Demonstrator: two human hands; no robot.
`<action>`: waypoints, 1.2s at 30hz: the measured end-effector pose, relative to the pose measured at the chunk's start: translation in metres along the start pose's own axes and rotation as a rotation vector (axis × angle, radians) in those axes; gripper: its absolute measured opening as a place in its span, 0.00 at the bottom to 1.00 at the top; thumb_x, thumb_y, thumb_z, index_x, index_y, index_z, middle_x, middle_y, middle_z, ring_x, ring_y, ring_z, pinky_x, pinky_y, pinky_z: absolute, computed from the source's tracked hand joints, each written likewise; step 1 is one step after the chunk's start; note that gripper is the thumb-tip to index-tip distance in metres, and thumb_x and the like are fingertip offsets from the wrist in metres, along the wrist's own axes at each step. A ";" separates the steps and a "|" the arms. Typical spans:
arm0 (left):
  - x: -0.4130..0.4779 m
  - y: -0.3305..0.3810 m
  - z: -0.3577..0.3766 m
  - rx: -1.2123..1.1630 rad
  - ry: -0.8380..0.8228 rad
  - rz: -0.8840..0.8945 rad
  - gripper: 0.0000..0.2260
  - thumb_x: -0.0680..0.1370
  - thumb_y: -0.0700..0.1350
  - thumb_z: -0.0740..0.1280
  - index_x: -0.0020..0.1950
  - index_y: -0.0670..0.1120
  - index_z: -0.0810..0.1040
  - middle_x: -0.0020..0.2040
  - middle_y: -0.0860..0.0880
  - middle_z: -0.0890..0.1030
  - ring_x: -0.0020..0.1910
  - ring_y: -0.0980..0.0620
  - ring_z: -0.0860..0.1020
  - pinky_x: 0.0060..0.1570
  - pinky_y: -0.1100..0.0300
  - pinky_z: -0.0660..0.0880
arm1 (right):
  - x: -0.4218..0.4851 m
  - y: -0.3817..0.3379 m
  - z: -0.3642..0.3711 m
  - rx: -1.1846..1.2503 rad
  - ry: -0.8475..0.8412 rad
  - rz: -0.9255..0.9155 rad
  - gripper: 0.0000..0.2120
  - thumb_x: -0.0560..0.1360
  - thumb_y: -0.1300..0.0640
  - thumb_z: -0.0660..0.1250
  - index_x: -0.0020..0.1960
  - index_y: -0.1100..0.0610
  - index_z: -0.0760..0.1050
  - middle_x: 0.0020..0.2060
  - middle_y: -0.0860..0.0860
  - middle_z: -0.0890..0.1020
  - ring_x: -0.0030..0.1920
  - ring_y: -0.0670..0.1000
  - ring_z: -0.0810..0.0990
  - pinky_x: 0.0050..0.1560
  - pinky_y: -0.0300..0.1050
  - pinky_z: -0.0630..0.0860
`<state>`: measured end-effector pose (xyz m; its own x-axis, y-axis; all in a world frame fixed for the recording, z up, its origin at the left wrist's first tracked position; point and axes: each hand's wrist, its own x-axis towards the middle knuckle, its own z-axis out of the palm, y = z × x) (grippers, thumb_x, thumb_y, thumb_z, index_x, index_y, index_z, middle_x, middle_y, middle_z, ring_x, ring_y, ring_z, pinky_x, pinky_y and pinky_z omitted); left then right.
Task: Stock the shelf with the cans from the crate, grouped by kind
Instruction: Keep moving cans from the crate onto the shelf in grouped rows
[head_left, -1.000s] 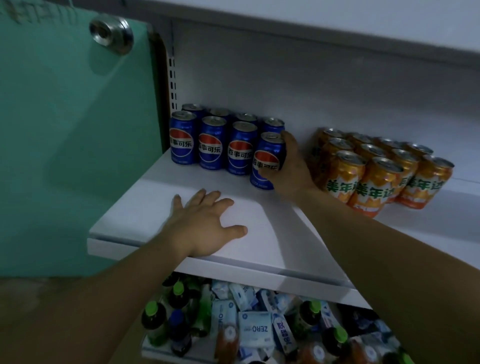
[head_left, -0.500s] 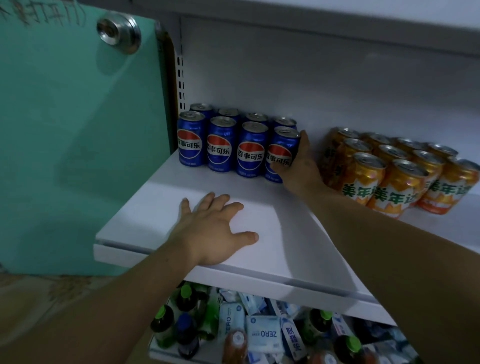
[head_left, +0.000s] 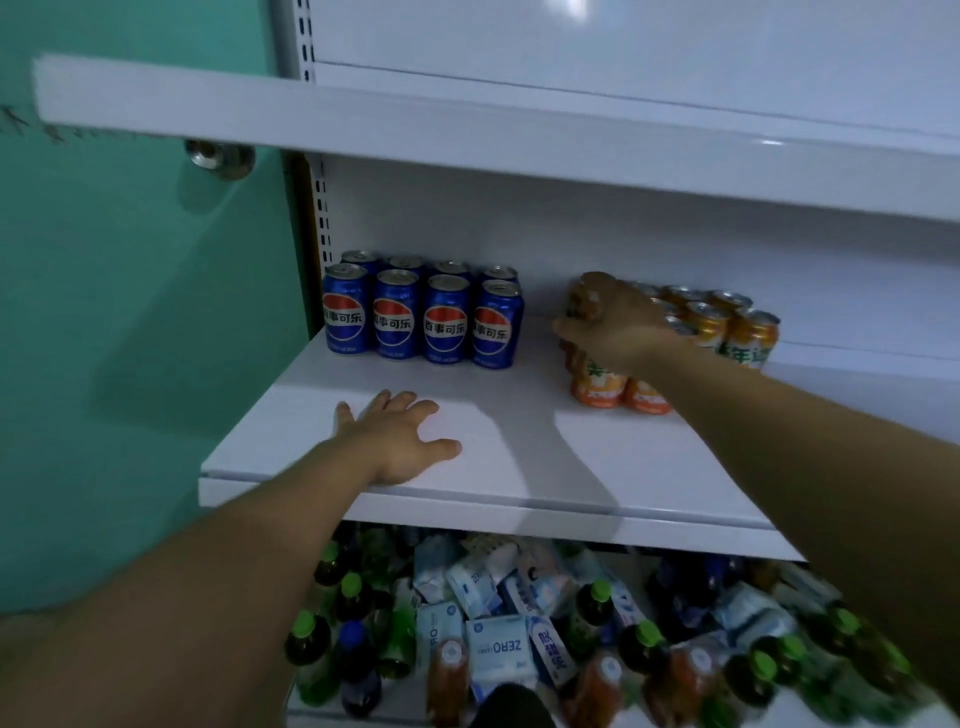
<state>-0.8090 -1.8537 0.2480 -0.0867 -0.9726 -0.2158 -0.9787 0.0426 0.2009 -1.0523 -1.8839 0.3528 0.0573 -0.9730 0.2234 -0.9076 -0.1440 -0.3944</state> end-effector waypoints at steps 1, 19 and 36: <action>-0.003 0.003 -0.004 -0.010 -0.018 -0.012 0.36 0.73 0.71 0.54 0.77 0.57 0.51 0.79 0.53 0.48 0.77 0.51 0.46 0.73 0.39 0.42 | -0.011 0.006 -0.013 -0.037 0.011 0.009 0.30 0.77 0.43 0.65 0.74 0.55 0.63 0.71 0.56 0.70 0.67 0.57 0.70 0.62 0.46 0.68; -0.120 0.385 0.061 -0.047 -0.227 0.951 0.34 0.75 0.60 0.66 0.76 0.50 0.60 0.76 0.48 0.62 0.72 0.48 0.64 0.68 0.56 0.63 | -0.281 0.249 -0.156 -0.154 0.138 0.738 0.34 0.77 0.40 0.64 0.77 0.53 0.57 0.72 0.55 0.68 0.64 0.58 0.73 0.56 0.49 0.73; -0.197 0.598 0.359 0.323 -0.794 1.176 0.35 0.75 0.59 0.67 0.77 0.49 0.57 0.77 0.47 0.57 0.72 0.46 0.65 0.67 0.55 0.67 | -0.613 0.460 -0.079 0.081 0.103 1.509 0.31 0.78 0.43 0.65 0.75 0.56 0.63 0.70 0.56 0.70 0.66 0.57 0.72 0.58 0.47 0.71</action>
<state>-1.4442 -1.5548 0.0675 -0.8248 0.0355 -0.5643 -0.2603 0.8622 0.4346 -1.5382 -1.3393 0.1044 -0.9097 -0.1976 -0.3652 -0.0625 0.9347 -0.3500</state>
